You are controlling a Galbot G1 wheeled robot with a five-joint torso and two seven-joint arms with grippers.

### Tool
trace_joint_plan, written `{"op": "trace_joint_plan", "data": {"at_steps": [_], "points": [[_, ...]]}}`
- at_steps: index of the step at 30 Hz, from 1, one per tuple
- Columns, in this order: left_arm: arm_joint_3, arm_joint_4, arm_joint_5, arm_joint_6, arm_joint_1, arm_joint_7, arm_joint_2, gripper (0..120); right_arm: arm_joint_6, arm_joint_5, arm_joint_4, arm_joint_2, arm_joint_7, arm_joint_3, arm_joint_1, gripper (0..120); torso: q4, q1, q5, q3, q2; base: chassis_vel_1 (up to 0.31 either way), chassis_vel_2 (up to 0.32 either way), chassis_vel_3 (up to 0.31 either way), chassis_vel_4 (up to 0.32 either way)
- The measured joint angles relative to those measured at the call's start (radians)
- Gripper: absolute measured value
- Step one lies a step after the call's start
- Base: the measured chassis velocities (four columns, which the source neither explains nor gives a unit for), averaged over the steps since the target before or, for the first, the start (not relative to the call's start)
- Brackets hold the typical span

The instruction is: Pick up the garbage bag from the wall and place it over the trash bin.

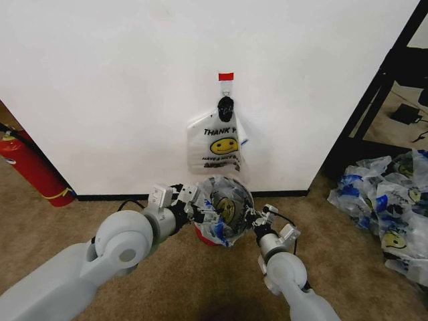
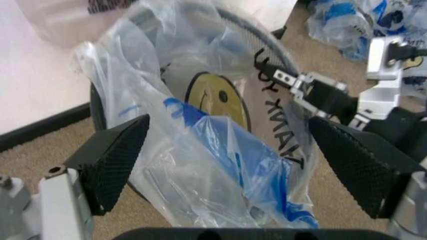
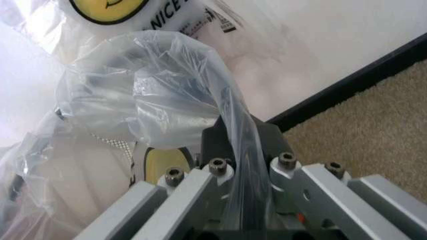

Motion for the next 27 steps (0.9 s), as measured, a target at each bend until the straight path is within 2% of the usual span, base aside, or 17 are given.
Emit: {"op": "trace_joint_plan", "data": {"at_steps": [3, 7, 8, 14, 15, 22, 24, 27], "points": [[0.002, 0.014, 0.002, -0.001, 0.005, 0.004, -0.004, 93, -0.001, 0.001, 0.003, 0.002, 0.001, -0.001, -0.001, 1, 0.0001, 0.000, 0.0000, 0.000, 0.000, 0.000, 0.000, 0.000, 0.000], [0.003, 0.015, 0.002, -0.002, 0.008, 0.011, -0.004, 79, -0.002, 0.001, 0.004, 0.004, 0.001, -0.002, -0.002, 1, 0.0000, 0.000, 0.0000, 0.000, 0.000, 0.000, 0.000, 0.000, 0.000], [0.003, 0.015, 0.002, -0.002, 0.008, 0.011, -0.004, 79, -0.002, 0.001, 0.004, 0.004, 0.001, -0.002, -0.002, 1, 0.0000, 0.000, 0.0000, 0.000, 0.000, 0.000, 0.000, 0.000, 0.000], [0.013, 0.016, 0.005, -0.003, 0.018, 0.014, -0.001, 53, -0.003, 0.002, 0.006, 0.007, 0.003, -0.003, -0.001, 1, 0.0000, 0.000, 0.0000, 0.000, 0.000, 0.000, 0.000, 0.000, 0.000], [0.013, 0.016, 0.005, -0.003, 0.018, 0.014, -0.001, 53, -0.003, 0.002, 0.006, 0.007, 0.003, -0.003, -0.001, 1, 0.0000, 0.000, 0.0000, 0.000, 0.000, 0.000, 0.000, 0.000, 0.000], [0.015, 0.022, 0.009, -0.003, 0.019, 0.014, -0.002, 23, -0.004, 0.007, 0.013, 0.002, 0.006, -0.004, -0.001, 1, 0.0000, 0.000, 0.0001, 0.000, 0.000, 0.000, 0.000, 0.000, 0.000], [0.015, 0.022, 0.009, -0.003, 0.019, 0.014, -0.001, 20, -0.005, 0.008, 0.014, 0.001, 0.007, -0.004, -0.001, 1, 0.0000, 0.000, 0.0000, 0.000, 0.000, 0.000, 0.000, 0.000, 0.000], [0.012, 0.022, 0.010, -0.004, 0.021, 0.014, 0.001, 7, -0.005, 0.013, 0.016, -0.002, 0.008, -0.002, -0.001, 1, 0.0000, 0.000, 0.0000, 0.000, 0.000, 0.000, 0.000, 0.000, 0.000]]}}
